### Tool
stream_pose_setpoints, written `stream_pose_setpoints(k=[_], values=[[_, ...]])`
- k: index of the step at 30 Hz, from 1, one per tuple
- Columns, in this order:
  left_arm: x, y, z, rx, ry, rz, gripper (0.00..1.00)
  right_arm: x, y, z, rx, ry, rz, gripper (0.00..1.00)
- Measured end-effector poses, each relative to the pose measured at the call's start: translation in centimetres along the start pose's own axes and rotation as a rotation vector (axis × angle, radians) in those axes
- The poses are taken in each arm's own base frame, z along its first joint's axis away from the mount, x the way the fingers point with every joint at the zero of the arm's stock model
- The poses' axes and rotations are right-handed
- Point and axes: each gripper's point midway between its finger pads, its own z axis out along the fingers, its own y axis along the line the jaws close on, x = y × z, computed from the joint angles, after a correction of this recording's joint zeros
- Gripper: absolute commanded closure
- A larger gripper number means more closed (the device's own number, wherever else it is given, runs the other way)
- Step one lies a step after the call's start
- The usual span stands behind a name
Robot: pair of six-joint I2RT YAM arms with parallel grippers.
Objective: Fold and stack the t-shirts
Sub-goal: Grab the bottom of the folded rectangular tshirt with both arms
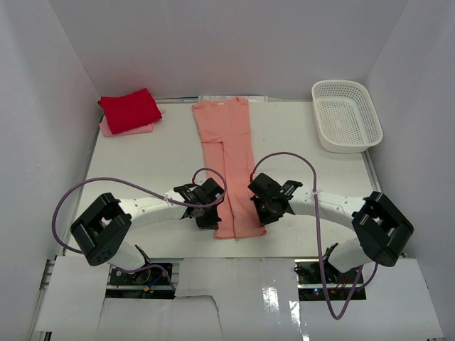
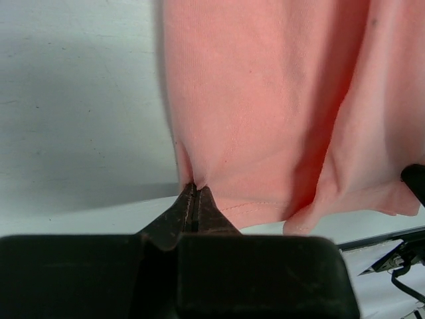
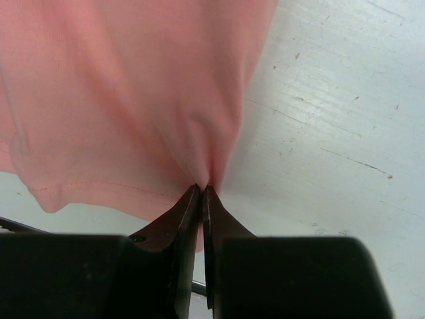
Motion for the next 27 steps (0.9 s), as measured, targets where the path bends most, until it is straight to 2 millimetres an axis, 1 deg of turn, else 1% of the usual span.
stream_pose_setpoints(k=[7, 10, 12, 13, 14, 16, 17, 18, 21, 22, 25, 26, 27], values=[[-0.1, 0.3, 0.0, -0.001, 0.002, -0.011, 1.00, 1.1, -0.9, 0.1, 0.010, 0.011, 0.013, 0.89], [-0.1, 0.3, 0.0, 0.001, 0.005, -0.014, 1.00, 1.7, -0.9, 0.3, -0.005, 0.018, 0.015, 0.86], [-0.1, 0.3, 0.0, 0.002, 0.008, -0.016, 1.00, 1.7, -0.7, 0.2, -0.024, 0.014, 0.019, 0.82], [-0.1, 0.3, 0.0, 0.002, 0.009, -0.016, 1.00, 1.8, -0.5, 0.2, -0.034, 0.014, 0.021, 0.78], [-0.1, 0.3, 0.0, 0.003, 0.010, -0.016, 1.00, 1.8, -0.4, 0.1, -0.042, 0.015, 0.024, 0.69], [0.0, 0.3, 0.0, 0.004, 0.011, -0.016, 1.00, 1.8, -0.2, 0.0, -0.052, 0.016, 0.032, 0.62], [0.0, 0.3, 0.0, 0.004, 0.012, -0.016, 1.00, 1.9, -0.1, 0.0, -0.058, 0.017, 0.037, 0.61], [0.0, 0.3, 0.0, 0.005, 0.013, -0.016, 1.00, 1.9, -0.1, -0.1, -0.066, 0.018, 0.041, 0.55], [0.1, 0.3, 0.0, 0.009, 0.015, -0.018, 1.00, 2.1, -0.2, -0.4, -0.090, 0.011, 0.067, 0.53], [0.1, 0.3, 0.0, 0.013, 0.014, -0.021, 0.95, 2.0, -0.3, -0.5, -0.098, 0.004, 0.077, 0.53], [0.5, 0.5, -0.2, 0.029, 0.016, -0.034, 0.87, 1.9, -0.8, -1.0, -0.148, -0.023, 0.129, 0.52], [0.6, 0.6, -0.2, 0.041, 0.017, -0.042, 0.87, 1.8, -0.7, -1.1, -0.182, -0.036, 0.146, 0.52], [0.8, 0.7, -0.3, 0.051, 0.020, -0.052, 0.86, 2.0, -1.2, -1.1, -0.196, -0.045, 0.171, 0.52]])
